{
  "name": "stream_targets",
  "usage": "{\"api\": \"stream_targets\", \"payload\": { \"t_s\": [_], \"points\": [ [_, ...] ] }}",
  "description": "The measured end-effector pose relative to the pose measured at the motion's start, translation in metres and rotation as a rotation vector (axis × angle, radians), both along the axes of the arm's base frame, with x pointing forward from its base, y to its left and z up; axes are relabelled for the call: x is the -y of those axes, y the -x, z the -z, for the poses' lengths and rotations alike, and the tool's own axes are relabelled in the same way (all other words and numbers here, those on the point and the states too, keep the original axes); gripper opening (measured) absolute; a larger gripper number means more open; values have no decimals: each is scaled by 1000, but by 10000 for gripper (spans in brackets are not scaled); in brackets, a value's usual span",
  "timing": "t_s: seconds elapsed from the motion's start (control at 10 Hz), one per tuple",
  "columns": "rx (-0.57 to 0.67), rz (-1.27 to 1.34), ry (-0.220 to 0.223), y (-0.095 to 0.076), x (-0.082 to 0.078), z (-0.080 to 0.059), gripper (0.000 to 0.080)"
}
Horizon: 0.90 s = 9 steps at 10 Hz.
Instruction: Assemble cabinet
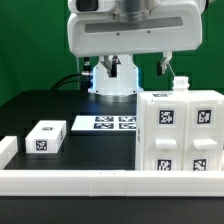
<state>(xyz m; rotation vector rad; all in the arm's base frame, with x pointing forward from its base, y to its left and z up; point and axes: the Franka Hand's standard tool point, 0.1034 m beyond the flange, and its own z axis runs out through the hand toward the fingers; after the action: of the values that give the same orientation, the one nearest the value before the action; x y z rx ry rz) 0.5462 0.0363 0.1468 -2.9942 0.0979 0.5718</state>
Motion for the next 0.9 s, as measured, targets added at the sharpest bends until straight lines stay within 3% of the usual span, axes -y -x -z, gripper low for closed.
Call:
{"api": "stream_targets", "payload": {
  "t_s": [0.4, 0.7, 0.9],
  "points": [
    [-2, 1, 0, 1, 2, 1, 649],
    [126, -37, 6, 16, 63, 25, 649],
    [169, -60, 6, 14, 59, 24, 649]
  ]
}}
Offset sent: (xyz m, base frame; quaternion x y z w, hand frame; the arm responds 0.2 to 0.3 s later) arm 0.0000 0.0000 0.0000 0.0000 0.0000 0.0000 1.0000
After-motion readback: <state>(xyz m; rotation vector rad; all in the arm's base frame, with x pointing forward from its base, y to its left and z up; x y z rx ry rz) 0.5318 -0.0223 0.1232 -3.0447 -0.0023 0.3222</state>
